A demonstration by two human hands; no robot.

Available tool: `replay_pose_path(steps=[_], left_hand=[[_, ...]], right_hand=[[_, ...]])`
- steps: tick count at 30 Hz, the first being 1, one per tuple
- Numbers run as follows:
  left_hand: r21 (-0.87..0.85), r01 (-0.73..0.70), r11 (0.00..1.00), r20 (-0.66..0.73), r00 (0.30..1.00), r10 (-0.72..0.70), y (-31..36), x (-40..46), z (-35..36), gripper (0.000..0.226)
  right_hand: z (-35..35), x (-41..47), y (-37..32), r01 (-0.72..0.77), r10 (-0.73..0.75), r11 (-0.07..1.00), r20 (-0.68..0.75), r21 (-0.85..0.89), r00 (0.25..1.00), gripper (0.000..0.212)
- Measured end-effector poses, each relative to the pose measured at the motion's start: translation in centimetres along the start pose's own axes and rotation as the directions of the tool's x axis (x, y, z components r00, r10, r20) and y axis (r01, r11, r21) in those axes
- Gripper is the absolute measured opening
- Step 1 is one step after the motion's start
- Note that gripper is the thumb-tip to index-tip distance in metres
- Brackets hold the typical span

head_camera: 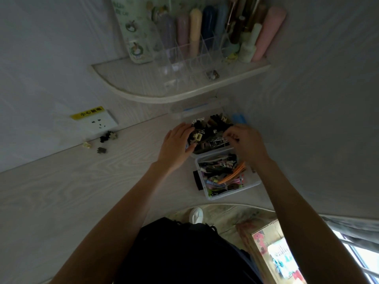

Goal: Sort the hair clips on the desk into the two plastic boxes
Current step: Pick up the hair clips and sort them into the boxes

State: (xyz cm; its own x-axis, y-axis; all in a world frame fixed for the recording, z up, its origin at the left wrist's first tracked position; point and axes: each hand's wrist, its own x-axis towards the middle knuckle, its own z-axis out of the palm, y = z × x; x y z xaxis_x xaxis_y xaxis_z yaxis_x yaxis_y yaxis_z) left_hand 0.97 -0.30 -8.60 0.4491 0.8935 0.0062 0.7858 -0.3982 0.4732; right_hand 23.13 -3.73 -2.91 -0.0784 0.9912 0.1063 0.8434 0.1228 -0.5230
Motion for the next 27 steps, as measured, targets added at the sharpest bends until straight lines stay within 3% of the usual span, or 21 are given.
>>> replay_pose_path(steps=[3, 7, 10, 12, 16, 18, 20, 23, 27], left_hand=[[-0.008, 0.006, 1.000, 0.000, 1.000, -0.006, 0.1, -0.1, -0.1, 0.055], [-0.005, -0.005, 1.000, 0.005, 1.000, 0.005, 0.3, 0.0, -0.2, 0.055], [0.004, -0.013, 1.000, 0.000, 1.000, 0.013, 0.2, 0.1, -0.4, 0.055], [0.002, -0.008, 1.000, 0.003, 1.000, 0.008, 0.2, 0.2, -0.3, 0.055], [0.024, 0.006, 1.000, -0.002, 1.000, -0.006, 0.2, 0.0, -0.2, 0.055], [0.062, 0.012, 0.998, -0.023, 1.000, -0.011, 0.2, -0.1, -0.5, 0.055], [0.081, -0.004, 0.997, -0.045, 0.999, 0.008, 0.2, 0.0, -0.8, 0.055], [0.071, -0.018, 0.997, -0.040, 0.999, 0.021, 0.1, 0.3, -1.0, 0.056], [-0.032, -0.075, 0.997, -0.015, 0.997, 0.075, -0.4, 0.2, -1.0, 0.051]], right_hand=[[0.4, 0.0, -0.1, 0.024, -0.023, 1.000, -0.038, 0.021, 0.999, 0.007], [1.4, -0.2, -0.3, 0.014, 0.014, 0.986, 0.161, -0.169, 0.987, 0.014], [0.2, -0.1, -0.7, 0.051, -0.031, 0.939, 0.065, -0.341, 0.997, 0.035], [0.0, 0.1, -1.3, 0.041, -0.035, 0.953, 0.023, -0.302, 0.999, 0.030], [1.7, 0.4, -1.6, 0.152, -0.090, 0.974, 0.325, -0.169, 0.941, 0.039], [2.0, -0.3, -1.1, 0.135, -0.062, 0.978, 0.401, -0.156, 0.914, 0.042], [2.2, -1.4, -0.5, 0.101, -0.025, 0.979, 0.386, -0.179, 0.922, 0.047], [2.9, -2.4, -0.8, 0.193, -0.094, 0.947, 0.352, -0.258, 0.931, 0.054], [3.2, -1.4, -0.5, 0.026, 0.003, 0.996, 0.318, -0.087, 0.948, 0.040]])
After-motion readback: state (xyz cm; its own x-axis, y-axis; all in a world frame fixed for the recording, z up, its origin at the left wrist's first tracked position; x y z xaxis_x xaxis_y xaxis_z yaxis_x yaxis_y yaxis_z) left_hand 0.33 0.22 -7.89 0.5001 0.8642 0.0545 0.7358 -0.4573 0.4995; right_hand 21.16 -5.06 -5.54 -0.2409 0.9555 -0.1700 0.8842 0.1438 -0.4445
